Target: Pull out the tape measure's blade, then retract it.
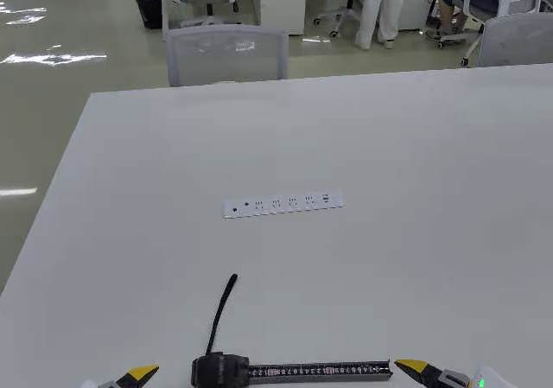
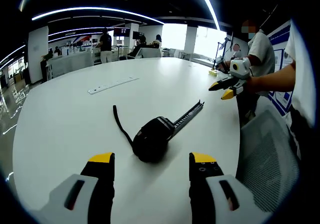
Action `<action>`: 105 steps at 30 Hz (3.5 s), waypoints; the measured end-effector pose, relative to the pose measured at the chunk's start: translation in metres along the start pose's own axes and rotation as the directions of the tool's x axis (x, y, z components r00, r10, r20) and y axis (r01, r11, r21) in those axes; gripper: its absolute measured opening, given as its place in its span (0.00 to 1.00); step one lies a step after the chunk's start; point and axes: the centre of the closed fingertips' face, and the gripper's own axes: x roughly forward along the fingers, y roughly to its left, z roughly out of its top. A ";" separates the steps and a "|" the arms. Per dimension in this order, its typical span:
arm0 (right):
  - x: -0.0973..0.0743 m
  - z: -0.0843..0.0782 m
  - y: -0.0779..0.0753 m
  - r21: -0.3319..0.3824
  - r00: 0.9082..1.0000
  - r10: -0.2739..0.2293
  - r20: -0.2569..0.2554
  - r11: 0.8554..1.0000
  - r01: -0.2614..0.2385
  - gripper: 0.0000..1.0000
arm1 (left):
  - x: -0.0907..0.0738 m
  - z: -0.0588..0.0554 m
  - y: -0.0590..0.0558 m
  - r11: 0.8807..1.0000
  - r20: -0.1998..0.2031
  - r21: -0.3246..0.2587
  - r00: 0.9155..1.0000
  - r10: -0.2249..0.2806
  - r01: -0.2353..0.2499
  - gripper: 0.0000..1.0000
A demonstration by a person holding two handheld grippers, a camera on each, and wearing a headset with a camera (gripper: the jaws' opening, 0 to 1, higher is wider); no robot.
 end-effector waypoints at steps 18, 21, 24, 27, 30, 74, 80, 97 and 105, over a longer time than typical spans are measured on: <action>-0.011 -0.006 0.013 0.016 1.000 -0.017 0.009 1.000 0.017 0.46 | -0.015 -0.013 -0.005 0.999 0.005 -0.044 0.999 0.032 -0.032 0.58; -0.012 -0.006 0.015 0.016 1.000 -0.018 0.011 1.000 0.018 0.47 | -0.017 -0.015 -0.006 0.998 0.005 -0.048 0.999 0.035 -0.035 0.58; -0.014 -0.006 0.017 0.017 1.000 -0.019 0.013 1.000 0.019 0.47 | -0.019 -0.017 -0.008 0.998 0.007 -0.055 0.999 0.039 -0.039 0.58; -0.016 -0.008 0.019 0.018 1.000 -0.021 0.013 1.000 0.020 0.47 | -0.020 -0.019 -0.012 0.997 0.010 -0.065 0.999 0.040 -0.039 0.58; -0.019 -0.009 0.022 0.018 1.000 -0.021 0.013 1.000 0.021 0.47 | -0.021 -0.023 -0.016 0.996 0.010 -0.073 0.999 0.042 -0.041 0.58; -0.040 -0.031 0.050 0.090 0.998 -0.049 0.039 0.995 0.045 0.48 | -0.058 -0.062 -0.034 0.981 0.006 -0.170 0.996 0.094 -0.092 0.58; -0.042 -0.033 0.051 0.095 0.998 -0.051 0.040 0.994 0.047 0.48 | -0.060 -0.062 -0.033 0.979 0.008 -0.178 0.995 0.102 -0.099 0.59; -0.042 -0.033 0.053 0.088 0.998 -0.048 0.037 0.995 0.045 0.49 | -0.060 -0.061 -0.033 0.980 0.007 -0.172 0.995 0.099 -0.097 0.59; -0.042 -0.033 0.052 0.090 0.998 -0.053 0.034 0.995 0.050 0.49 | -0.060 -0.063 -0.031 0.979 0.011 -0.177 0.995 0.100 -0.097 0.58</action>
